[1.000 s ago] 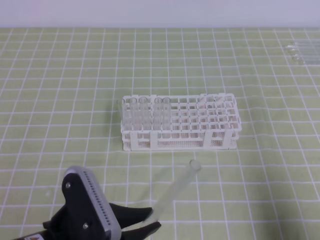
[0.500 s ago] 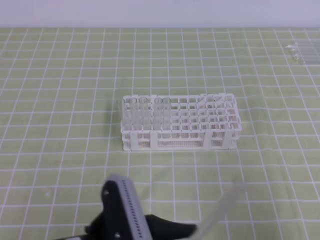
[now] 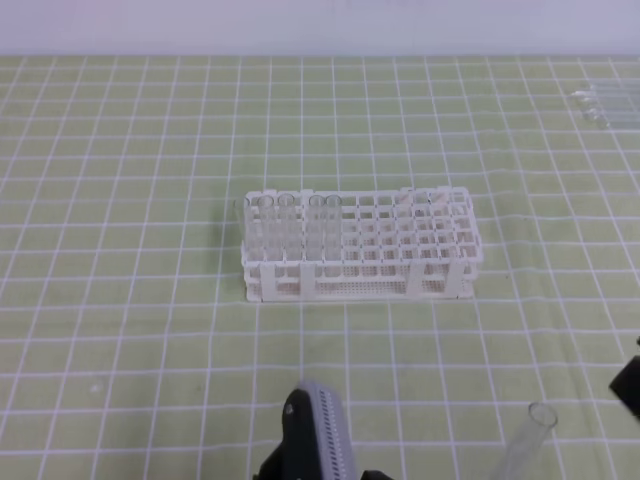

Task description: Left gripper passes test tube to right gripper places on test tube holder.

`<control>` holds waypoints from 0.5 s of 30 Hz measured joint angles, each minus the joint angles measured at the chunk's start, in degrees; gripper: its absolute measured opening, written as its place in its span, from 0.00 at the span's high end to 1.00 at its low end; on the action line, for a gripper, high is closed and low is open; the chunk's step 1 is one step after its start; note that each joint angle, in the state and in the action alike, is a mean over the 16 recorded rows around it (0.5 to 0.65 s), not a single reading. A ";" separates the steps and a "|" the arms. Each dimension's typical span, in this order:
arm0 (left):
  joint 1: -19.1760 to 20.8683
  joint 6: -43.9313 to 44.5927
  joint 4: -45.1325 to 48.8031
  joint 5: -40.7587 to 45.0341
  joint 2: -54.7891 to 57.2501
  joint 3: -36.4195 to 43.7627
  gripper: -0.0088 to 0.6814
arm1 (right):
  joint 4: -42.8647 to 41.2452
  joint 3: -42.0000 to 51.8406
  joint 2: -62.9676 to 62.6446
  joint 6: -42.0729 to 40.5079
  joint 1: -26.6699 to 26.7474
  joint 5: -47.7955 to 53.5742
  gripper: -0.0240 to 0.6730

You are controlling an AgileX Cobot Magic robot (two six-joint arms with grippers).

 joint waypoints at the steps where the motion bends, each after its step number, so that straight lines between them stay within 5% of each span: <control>1: 0.00 0.14 -0.05 -0.92 0.70 -0.01 0.90 | -0.15 -0.49 1.09 -1.11 0.01 1.38 0.55; 8: 0.02 1.60 -0.40 -4.60 3.08 -0.57 0.91 | -1.38 -2.83 5.97 -6.39 0.06 8.12 0.33; 15: 0.03 3.02 -0.35 -5.16 3.28 -2.71 0.90 | -2.57 -3.22 7.49 -7.35 0.11 11.20 0.28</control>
